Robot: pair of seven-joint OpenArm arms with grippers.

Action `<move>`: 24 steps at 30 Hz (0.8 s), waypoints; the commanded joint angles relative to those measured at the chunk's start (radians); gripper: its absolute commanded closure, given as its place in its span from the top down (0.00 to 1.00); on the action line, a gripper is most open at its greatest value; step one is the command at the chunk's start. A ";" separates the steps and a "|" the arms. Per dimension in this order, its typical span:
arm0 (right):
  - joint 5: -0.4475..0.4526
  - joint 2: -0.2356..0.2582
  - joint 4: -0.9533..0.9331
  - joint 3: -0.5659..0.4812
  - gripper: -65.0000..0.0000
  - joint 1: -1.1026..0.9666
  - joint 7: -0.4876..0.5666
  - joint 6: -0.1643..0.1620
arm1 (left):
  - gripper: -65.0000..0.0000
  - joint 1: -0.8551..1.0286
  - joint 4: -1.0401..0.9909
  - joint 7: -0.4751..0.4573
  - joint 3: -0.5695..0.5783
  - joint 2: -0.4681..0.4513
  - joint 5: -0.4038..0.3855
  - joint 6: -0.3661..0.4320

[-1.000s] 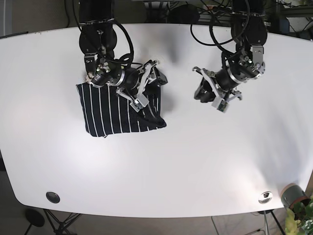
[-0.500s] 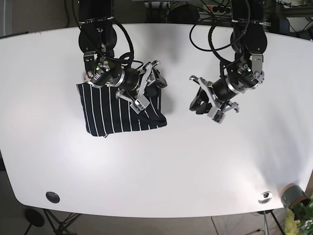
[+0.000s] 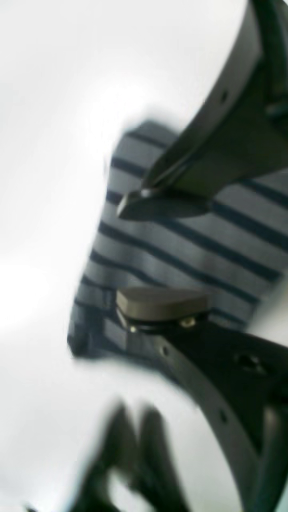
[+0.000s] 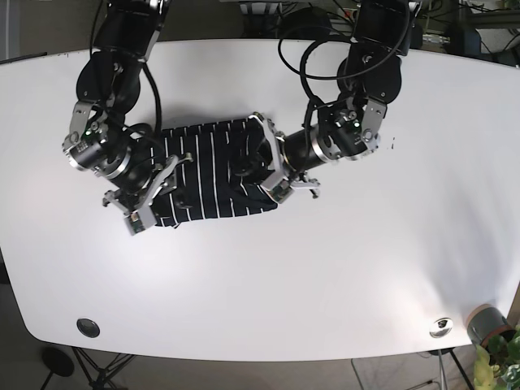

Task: Fold the T-shirt properly
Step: 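Grasp the folded striped bundle's edges with both grippers, then rotate the folded bundle with both grippers to square it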

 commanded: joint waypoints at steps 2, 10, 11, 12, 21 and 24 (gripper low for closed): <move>0.009 0.033 -0.082 0.023 0.32 0.084 0.026 0.000 | 0.18 -0.046 -0.031 -0.028 0.047 0.051 0.037 -0.001; 0.009 0.088 -0.380 0.026 0.18 0.157 0.173 0.002 | 0.18 -0.051 -0.148 -0.030 0.094 0.133 0.120 -0.001; 0.009 0.090 -0.401 0.026 0.18 0.157 0.193 0.002 | 0.18 -0.051 -0.155 -0.030 0.094 0.133 0.120 -0.001; 0.008 0.090 -0.438 0.026 0.18 0.157 0.222 0.002 | 0.18 -0.051 -0.166 -0.030 0.093 0.133 0.120 -0.001; 0.011 0.154 -0.702 -0.049 0.18 0.150 0.471 0.004 | 0.18 -0.054 -0.289 -0.047 0.091 0.083 0.118 -0.004; 0.011 0.162 -0.736 -0.060 0.18 0.137 0.503 0.004 | 0.18 -0.051 -0.324 -0.090 0.091 0.059 0.118 -0.005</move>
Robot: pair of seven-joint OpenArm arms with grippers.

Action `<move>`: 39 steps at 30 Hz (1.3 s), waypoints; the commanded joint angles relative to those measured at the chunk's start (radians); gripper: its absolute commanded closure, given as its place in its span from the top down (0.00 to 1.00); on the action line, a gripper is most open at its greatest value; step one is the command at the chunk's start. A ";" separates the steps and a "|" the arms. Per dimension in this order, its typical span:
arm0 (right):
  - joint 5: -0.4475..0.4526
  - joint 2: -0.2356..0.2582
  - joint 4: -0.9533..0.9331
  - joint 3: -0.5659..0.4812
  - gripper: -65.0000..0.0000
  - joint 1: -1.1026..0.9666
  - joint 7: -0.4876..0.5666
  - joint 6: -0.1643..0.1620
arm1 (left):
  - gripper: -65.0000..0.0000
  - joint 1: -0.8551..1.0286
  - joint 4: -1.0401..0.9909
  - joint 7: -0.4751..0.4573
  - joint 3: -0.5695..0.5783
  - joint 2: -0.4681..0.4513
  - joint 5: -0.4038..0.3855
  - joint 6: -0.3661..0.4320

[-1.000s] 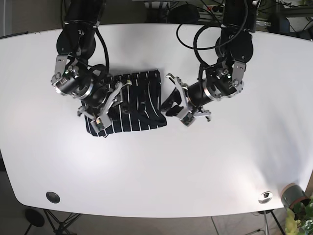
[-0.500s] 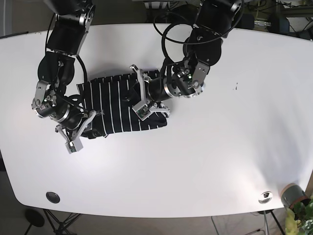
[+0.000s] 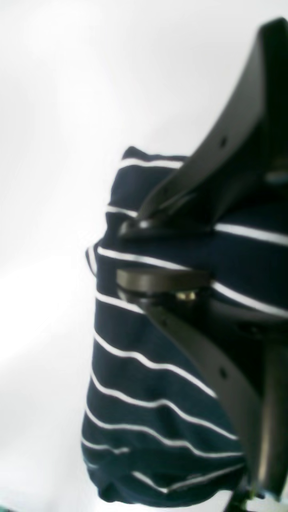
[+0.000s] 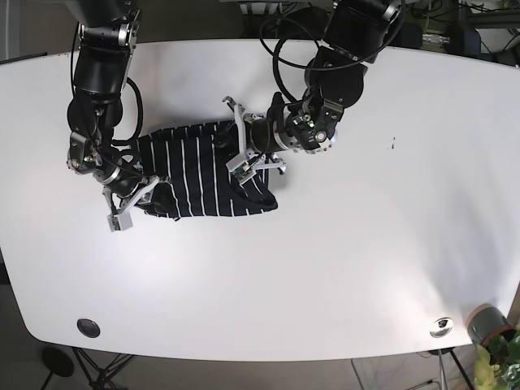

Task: Fold the T-shirt properly
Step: 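Rotate the folded bundle with both grippers to square it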

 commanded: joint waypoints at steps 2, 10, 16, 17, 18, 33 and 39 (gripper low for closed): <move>-0.011 0.014 -0.003 -0.001 0.18 -0.002 0.011 0.006 | 0.18 -0.017 -0.026 -0.046 -0.003 -0.037 -0.009 -0.001; -0.011 0.023 0.001 -0.004 0.17 -0.006 0.015 0.006 | 0.18 -0.022 -0.073 -0.049 -0.005 -0.102 -0.009 0.000; -0.011 0.027 0.004 -0.004 0.17 -0.028 0.015 0.015 | 0.18 -0.092 -0.190 -0.051 -0.003 -0.103 -0.003 0.003; -0.011 0.027 0.011 -0.002 0.17 -0.032 0.015 0.023 | 0.18 -0.106 -0.215 -0.052 -0.003 -0.103 -0.003 0.003; -0.011 0.027 0.030 -0.001 0.17 -0.042 0.015 0.033 | 0.18 -0.126 -0.247 -0.059 -0.003 -0.103 -0.003 0.003; -0.009 -0.029 0.237 -0.007 0.17 -0.226 0.012 0.055 | 0.18 -0.411 -0.508 -0.186 0.006 -0.113 -0.003 0.003; -0.008 -0.101 0.344 -0.007 0.17 -0.301 0.011 0.052 | 0.18 -0.468 -0.523 -0.197 0.007 -0.111 -0.002 0.003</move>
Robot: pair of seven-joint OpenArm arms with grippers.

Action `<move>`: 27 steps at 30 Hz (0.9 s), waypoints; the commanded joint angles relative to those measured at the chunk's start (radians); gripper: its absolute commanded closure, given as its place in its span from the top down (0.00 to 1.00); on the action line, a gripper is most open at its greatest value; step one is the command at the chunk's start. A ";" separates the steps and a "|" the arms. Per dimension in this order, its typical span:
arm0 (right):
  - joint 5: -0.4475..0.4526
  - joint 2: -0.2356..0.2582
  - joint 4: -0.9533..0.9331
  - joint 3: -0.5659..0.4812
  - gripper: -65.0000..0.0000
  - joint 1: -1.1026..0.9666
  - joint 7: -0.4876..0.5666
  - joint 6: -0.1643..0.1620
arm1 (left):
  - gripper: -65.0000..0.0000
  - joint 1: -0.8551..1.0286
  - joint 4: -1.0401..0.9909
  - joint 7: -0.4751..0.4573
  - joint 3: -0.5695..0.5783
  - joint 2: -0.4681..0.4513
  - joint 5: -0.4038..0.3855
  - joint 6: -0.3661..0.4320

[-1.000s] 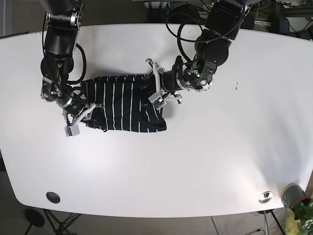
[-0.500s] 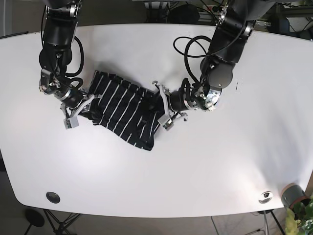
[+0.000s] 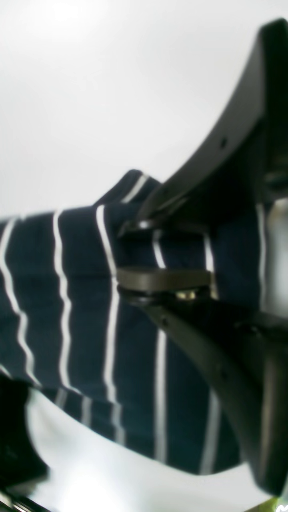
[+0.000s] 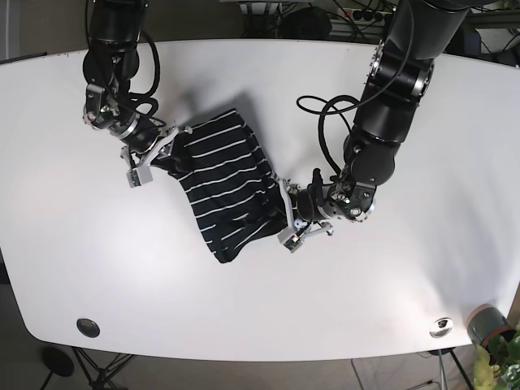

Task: Fold the T-shirt properly
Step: 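Rotate the folded bundle with both grippers to square it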

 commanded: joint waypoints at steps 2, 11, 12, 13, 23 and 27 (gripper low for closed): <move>-0.007 -0.041 0.082 -0.002 0.17 -0.029 -0.015 0.003 | 0.18 -0.061 -0.053 -0.043 -0.002 -0.005 0.009 0.012; -0.002 -0.067 0.204 -0.085 0.17 -0.031 -0.112 -0.002 | 0.18 -0.124 -0.036 -0.060 -0.011 -0.019 0.003 0.006; -0.002 -0.067 0.220 -0.085 0.17 -0.031 -0.123 -0.002 | 0.18 -0.123 0.005 -0.042 -0.011 -0.031 0.002 0.006; -0.002 -0.067 0.236 -0.085 0.17 -0.031 -0.137 -0.002 | 0.18 -0.123 0.053 -0.020 -0.011 -0.042 0.002 0.009; -0.002 -0.067 0.317 -0.087 0.17 -0.023 -0.193 -0.002 | 0.18 0.124 0.603 0.219 -0.093 -0.051 0.008 0.012; -0.008 -0.067 0.280 -0.087 0.17 -0.002 -0.193 -0.002 | 0.18 0.250 0.722 0.248 -0.110 -0.022 0.009 0.012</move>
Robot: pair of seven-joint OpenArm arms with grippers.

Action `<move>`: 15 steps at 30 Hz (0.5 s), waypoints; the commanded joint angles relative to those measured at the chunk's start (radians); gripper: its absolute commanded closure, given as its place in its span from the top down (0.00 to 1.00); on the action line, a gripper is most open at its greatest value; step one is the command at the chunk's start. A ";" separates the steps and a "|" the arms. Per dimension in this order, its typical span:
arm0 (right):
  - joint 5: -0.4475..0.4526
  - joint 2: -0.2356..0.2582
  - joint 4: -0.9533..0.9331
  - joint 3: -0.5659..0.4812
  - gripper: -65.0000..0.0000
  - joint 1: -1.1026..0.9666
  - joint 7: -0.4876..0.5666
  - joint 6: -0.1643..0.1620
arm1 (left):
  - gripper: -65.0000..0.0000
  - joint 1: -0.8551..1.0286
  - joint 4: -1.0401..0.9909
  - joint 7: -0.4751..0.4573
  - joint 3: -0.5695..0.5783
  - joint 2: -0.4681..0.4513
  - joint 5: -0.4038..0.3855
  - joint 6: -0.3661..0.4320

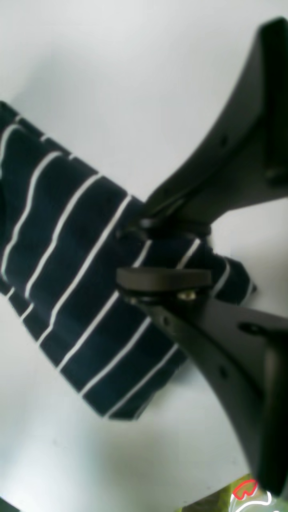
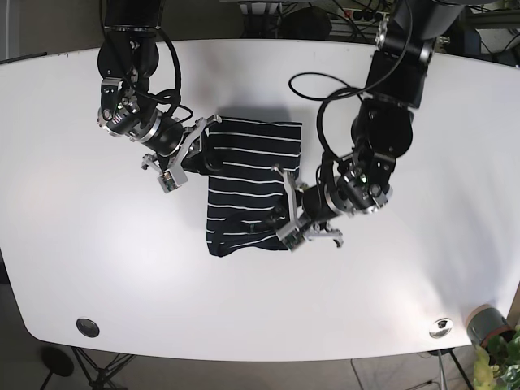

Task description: Fold the T-shirt properly

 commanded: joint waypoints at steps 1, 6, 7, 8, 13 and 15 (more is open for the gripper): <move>0.017 0.001 -0.020 0.001 0.17 0.025 0.022 0.005 | 0.18 0.025 0.081 -0.022 -0.006 0.010 -0.009 0.006; 0.015 0.007 -0.117 0.001 0.17 0.043 0.033 0.005 | 0.18 0.152 0.102 -0.030 -0.006 0.015 -0.009 0.041; 0.015 0.007 -0.130 0.001 0.17 0.046 0.036 0.005 | 0.18 0.165 0.102 -0.039 -0.004 0.015 -0.009 0.055; 0.015 0.007 -0.143 0.001 0.17 0.054 0.042 0.006 | 0.18 0.180 0.102 -0.050 -0.004 0.015 -0.009 0.073; 0.015 0.011 -0.226 0.001 0.17 0.063 0.096 0.006 | 0.18 0.240 0.062 -0.142 -0.009 0.004 -0.009 0.125; 0.015 0.011 -0.255 0.001 0.17 0.063 0.113 0.006 | 0.18 0.244 0.029 -0.150 -0.018 -0.022 -0.014 0.125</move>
